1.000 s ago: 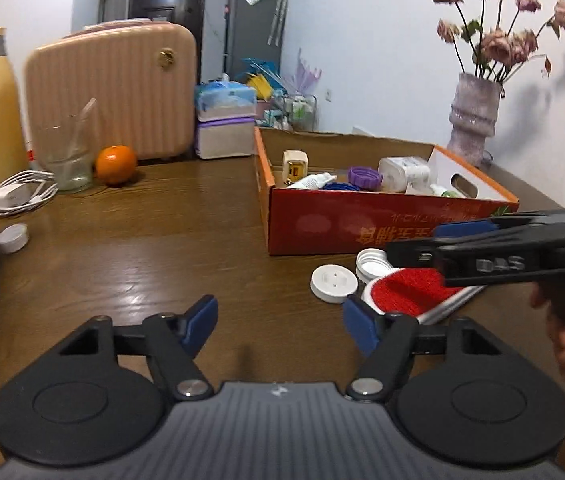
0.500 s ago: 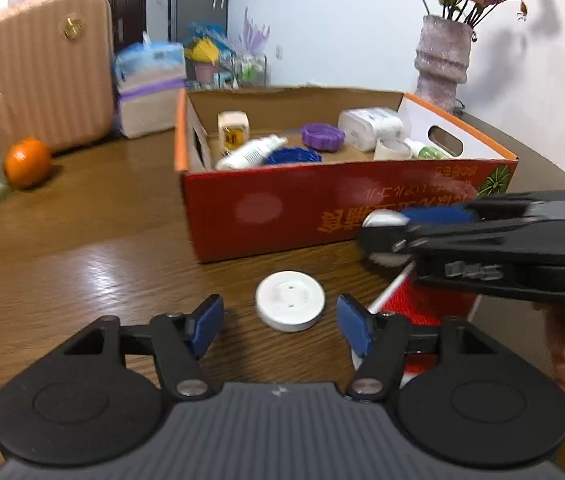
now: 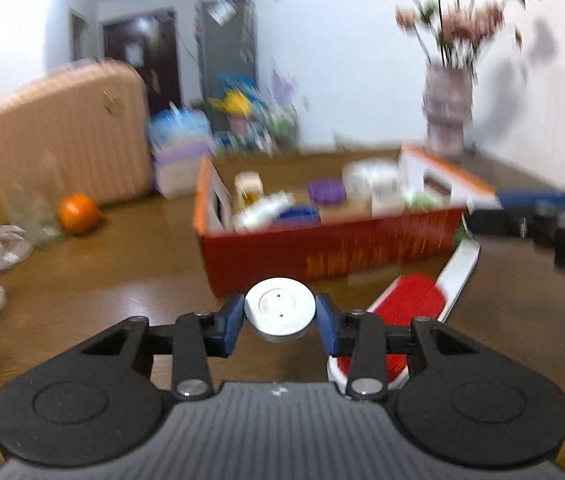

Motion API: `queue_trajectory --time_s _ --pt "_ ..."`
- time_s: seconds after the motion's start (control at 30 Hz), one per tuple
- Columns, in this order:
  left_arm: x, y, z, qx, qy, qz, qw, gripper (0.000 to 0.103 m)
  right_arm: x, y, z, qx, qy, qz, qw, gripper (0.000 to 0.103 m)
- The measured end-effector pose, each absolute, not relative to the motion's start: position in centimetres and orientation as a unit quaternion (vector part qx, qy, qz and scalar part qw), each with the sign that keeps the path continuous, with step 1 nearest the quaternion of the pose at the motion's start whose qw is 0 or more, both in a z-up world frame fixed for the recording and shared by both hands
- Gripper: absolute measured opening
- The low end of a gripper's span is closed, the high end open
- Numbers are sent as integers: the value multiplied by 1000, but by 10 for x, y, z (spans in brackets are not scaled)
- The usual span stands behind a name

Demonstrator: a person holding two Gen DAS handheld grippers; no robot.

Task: Organize rigid objects
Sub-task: 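Grasp the white round disc with the left gripper while the right grasps a white cap, then carry the white disc and white cap into the box and open both grippers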

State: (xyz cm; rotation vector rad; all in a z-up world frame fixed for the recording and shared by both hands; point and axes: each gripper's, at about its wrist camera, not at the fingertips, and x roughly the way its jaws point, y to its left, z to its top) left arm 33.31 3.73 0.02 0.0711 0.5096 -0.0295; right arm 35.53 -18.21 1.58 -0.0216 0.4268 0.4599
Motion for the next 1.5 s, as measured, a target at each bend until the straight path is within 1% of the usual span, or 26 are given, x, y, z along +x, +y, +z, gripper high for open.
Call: queue_trajectory --time_s 0.17,0.3,0.4,0.47,0.6,0.8,1.0,1.13,1.27,1.4,1.5 --pt "245 31 40 16 163 12 986 39 292 -206 34 -8 166 209 964 39" --pt "174 22 53 3 105 20 994 40 232 -209 37 -47 117 187 974 39" --pt "129 20 52 -11 65 17 998 40 193 -222 35 -16 102 202 974 39" --pt "107 23 47 -22 60 17 998 40 172 -230 35 8 97 196 976 39" --pt "87 22 41 -10 81 14 997 40 135 -240 37 14 75 183 980 39" --pt "84 18 41 -11 77 -3 997 40 124 -240 31 3 67 178 982 39" --pt "110 15 34 -11 95 -7 995 40 151 -230 13 -12 90 173 981 39" --pt "150 25 43 -18 97 -22 995 40 191 -229 20 -19 98 185 978 39" --pt "220 39 62 -20 119 -43 992 40 256 -237 43 1 125 223 967 39" --pt "307 51 69 -18 168 -64 984 40 337 -229 53 -41 149 226 962 39" --pt "376 56 68 -3 204 -62 977 40 407 -216 55 -40 187 242 951 39"
